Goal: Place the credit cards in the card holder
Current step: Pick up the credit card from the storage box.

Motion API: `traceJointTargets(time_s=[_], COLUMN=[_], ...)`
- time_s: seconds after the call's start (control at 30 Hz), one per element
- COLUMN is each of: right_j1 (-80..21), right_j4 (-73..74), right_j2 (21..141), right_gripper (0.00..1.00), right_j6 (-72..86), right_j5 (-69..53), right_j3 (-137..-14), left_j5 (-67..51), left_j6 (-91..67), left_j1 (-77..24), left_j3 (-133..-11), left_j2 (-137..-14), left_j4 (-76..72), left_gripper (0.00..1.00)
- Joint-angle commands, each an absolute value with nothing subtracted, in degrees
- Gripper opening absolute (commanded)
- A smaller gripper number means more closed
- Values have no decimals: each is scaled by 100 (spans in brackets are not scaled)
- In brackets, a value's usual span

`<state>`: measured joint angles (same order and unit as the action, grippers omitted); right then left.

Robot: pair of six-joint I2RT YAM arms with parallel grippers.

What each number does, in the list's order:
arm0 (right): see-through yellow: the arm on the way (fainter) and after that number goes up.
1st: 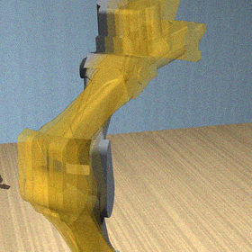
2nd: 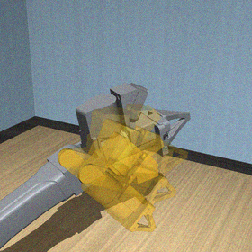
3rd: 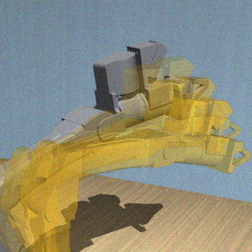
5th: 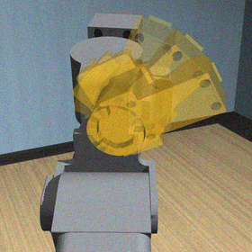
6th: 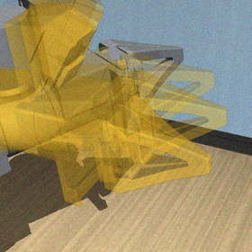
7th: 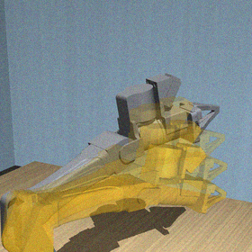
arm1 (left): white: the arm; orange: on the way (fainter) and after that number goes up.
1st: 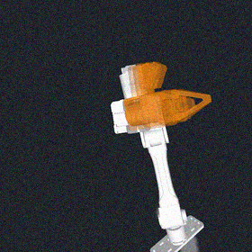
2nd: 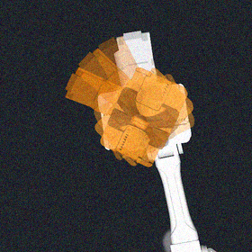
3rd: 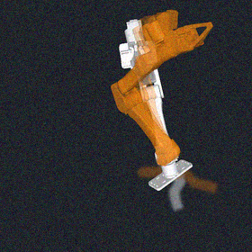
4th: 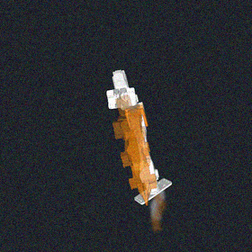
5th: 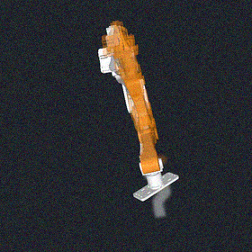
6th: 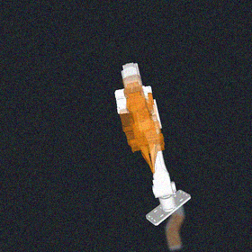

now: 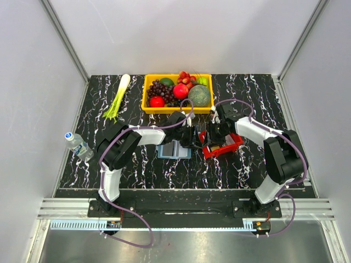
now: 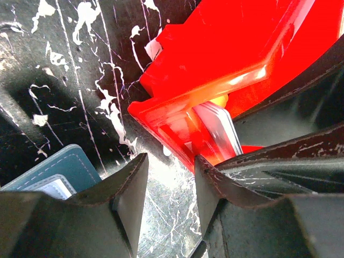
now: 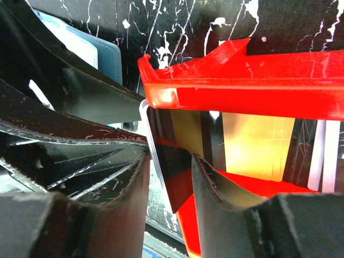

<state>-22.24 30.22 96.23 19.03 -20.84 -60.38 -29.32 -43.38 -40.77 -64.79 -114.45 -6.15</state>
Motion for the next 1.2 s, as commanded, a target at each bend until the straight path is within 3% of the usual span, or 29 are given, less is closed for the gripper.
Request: traceJointTargets(time_s=[0.0, 0.27, 0.43, 0.53, 0.6, 0.77, 1.0, 1.17], right_j1=[-2285, -2285, -2276, -2268, -2268, -2259, -2250, -2198], right_j4=[2751, 2716, 2672, 2672, 2672, 2663, 2681, 2663], right_j2=[9369, 9247, 9123, 9097, 9079, 9096, 9167, 9070], right_gripper=[44, 49, 35, 40, 36, 44, 31, 28], right_j6=[2118, 2109, 2127, 2144, 2153, 2136, 2144, 2153], right_j5=[-2417, -2365, -2417, -2461, -2487, -2496, -2400, -2408], right_j3=[-5915, -5862, -5853, -5845, -5836, -5836, -5801, -5801], left_j5=[-2935, -2918, -2927, -2909, -2909, -2909, -2918, -2918], left_j6=[-4307, -4271, -4272, -4271, -4280, -4280, -4280, -4289], left_j1=[-4096, -4087, -4078, -4078, -4069, -4078, -4069, -4078], left_j3=[-6679, -6706, -6706, -6697, -6706, -6723, -6724, -6715], left_j2=[-11496, -11479, -11479, -11487, -11470, -11496, -11514, -11514], left_j4=[-817, -738, -738, -738, -738, -738, -747, -738], left_gripper=[43, 43, 43, 43, 43, 43, 43, 43])
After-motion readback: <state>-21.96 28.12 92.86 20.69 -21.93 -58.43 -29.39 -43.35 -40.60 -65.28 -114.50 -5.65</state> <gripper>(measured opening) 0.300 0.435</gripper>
